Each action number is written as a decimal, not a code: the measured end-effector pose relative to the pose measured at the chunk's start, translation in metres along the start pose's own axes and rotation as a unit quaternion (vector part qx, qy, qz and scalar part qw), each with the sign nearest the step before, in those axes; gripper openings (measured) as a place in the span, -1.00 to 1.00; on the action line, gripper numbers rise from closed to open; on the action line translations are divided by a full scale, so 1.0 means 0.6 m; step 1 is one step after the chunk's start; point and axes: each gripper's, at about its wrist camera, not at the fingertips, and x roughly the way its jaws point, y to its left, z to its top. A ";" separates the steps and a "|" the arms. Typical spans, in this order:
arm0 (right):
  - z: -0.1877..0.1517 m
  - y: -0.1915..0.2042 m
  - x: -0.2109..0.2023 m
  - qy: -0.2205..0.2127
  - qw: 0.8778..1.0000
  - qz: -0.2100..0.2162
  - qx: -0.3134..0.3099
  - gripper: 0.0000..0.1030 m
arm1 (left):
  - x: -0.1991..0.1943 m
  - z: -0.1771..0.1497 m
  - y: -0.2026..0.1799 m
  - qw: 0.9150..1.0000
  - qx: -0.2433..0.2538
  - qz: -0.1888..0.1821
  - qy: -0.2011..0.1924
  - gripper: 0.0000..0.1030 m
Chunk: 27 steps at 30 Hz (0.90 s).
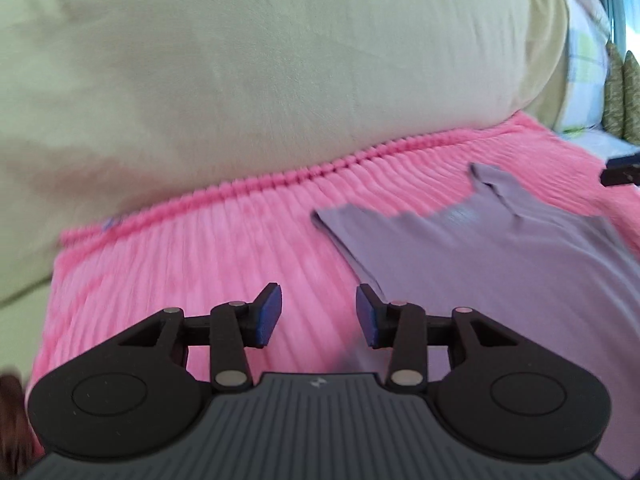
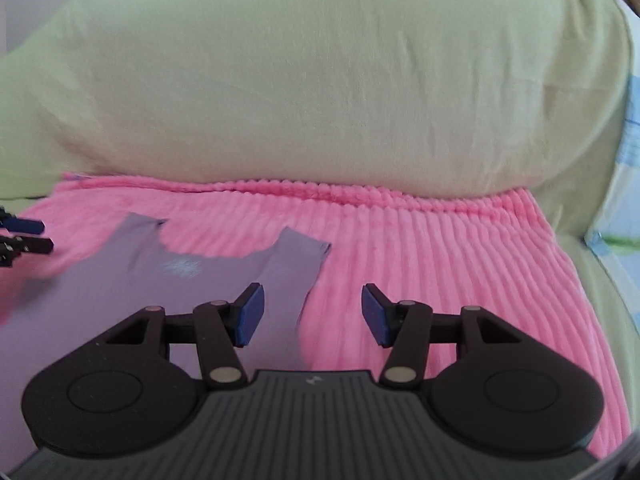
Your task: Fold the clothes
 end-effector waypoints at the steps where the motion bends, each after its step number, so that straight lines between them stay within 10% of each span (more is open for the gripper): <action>1: -0.013 -0.003 -0.029 -0.001 1.000 0.004 0.009 -0.04 | -0.025 -0.015 -0.002 1.000 -0.010 -0.007 0.003 -0.08; 11: -0.203 0.024 -0.289 0.030 0.995 0.013 0.092 -0.04 | -0.201 -0.142 -0.037 0.998 -0.029 -0.050 0.031 -0.06; 27: -0.317 0.047 -0.318 0.112 0.989 0.043 0.091 -0.09 | -0.255 -0.259 -0.106 0.990 -0.046 -0.060 0.121 -0.05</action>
